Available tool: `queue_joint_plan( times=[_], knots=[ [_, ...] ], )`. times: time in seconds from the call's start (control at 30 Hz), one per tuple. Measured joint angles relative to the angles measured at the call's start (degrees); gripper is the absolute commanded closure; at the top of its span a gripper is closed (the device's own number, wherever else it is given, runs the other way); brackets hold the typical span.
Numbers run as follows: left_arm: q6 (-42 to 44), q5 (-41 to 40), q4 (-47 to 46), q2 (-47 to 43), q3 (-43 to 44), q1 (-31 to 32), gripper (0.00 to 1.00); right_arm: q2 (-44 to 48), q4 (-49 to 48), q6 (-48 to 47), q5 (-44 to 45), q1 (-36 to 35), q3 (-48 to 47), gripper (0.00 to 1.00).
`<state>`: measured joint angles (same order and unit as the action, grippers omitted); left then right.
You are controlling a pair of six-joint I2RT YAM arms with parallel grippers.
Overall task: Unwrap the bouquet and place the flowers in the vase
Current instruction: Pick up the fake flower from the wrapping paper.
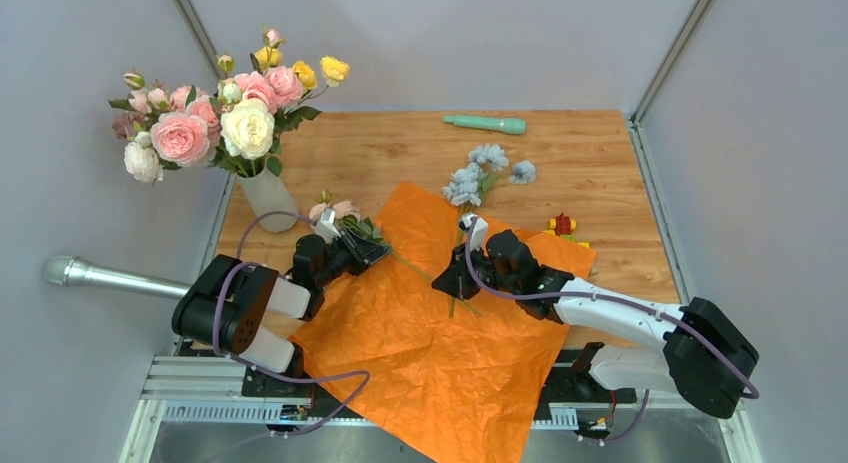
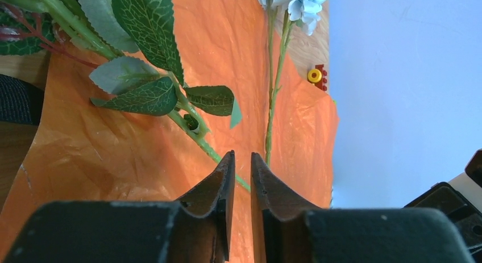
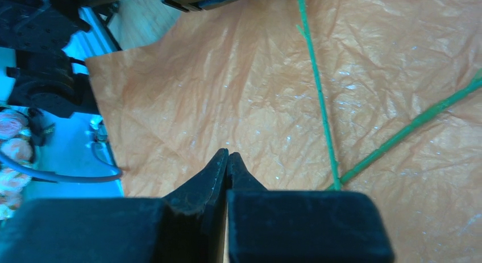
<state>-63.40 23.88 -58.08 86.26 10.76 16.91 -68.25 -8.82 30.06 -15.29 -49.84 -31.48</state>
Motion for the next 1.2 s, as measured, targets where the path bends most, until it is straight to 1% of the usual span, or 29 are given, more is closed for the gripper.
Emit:
queue_joint_plan(
  times=[0.03,0.07,0.13,0.17,0.2,0.23,0.27,0.3,0.33,0.43,0.5,0.57,0.77,0.87,0.93,1.07,1.2],
  knots=[
    [0.2,-0.1,0.1,0.0,0.0,0.0,0.68,-0.1,0.2,-0.3,0.2,0.0,0.0,0.89],
    [0.5,-0.2,0.5,-0.3,0.0,0.0,0.65,-0.7,0.9,-1.0,0.9,-0.3,-0.5,0.84],
    [1.5,-0.6,2.1,-1.6,0.0,0.0,0.54,-3.0,2.6,-2.6,2.5,-1.0,-2.0,0.77],
    [2.3,-0.9,3.7,-2.9,0.0,0.0,0.52,-4.9,3.6,-4.1,3.7,-1.8,-3.5,0.73],
    [3.4,-1.3,5.8,-4.8,0.1,0.1,0.47,-7.5,4.8,-5.8,5.0,-2.8,-5.5,0.69],
    [4.5,-2.0,8.3,-7.0,0.3,0.2,0.44,-10.1,5.6,-7.4,6.1,-3.8,-7.5,0.65],
    [5.8,-2.4,10.3,-8.9,0.5,0.2,0.38,-12.5,6.3,-8.7,7.0,-4.6,-9.4,0.63],
    [7.6,-3.3,14.8,-12.2,1.3,0.2,0.35,-14.8,6.6,-10.1,7.7,-5.3,-11.3,0.6],
    [9.3,-4.1,17.9,-15.3,1.8,0.2,0.29,-17.1,6.9,-11.4,8.5,-5.9,-13.2,0.58],
    [13.6,-6.9,25.8,-23.1,3.2,0.2,0.2,-22.6,7.1,-14.8,10.5,-7.0,-17.7,0.53],
    [16.2,-8.7,30.4,-27.3,3.8,0.1,0.16,-25.4,7.1,-16.8,11.8,-7.3,-19.8,0.5],
    [18.1,-9.6,34.2,-29.7,4.0,-0.3,0.13,-27.8,7.1,-18.7,13.6,-7.4,-21.2,0.48],
    [20.7,-9.1,41.9,-30.3,3.9,-3.0,0.1,-33.1,7.4,-22.9,18.4,-7.4,-24.2,0.46],
    [21.0,-8.9,43.5,-31.5,3.5,-3.6,0.1,-35.4,7.6,-24.5,20.2,-7.4,-25.9,0.47],
    [21.0,-8.6,44.0,-32.7,2.8,-3.7,0.1,-36.4,7.6,-25.4,21.1,-7.4,-26.9,0.53],
    [21.2,-8.1,45.4,-35.2,1.7,-3.8,0.1,-38.8,7.5,-27.0,22.1,-7.4,-28.9,0.72],
    [21.3,-7.9,47.7,-37.9,1.2,-3.8,0.09,-40.5,7.3,-27.8,22.1,-7.4,-30.2,0.98]
  ],
)
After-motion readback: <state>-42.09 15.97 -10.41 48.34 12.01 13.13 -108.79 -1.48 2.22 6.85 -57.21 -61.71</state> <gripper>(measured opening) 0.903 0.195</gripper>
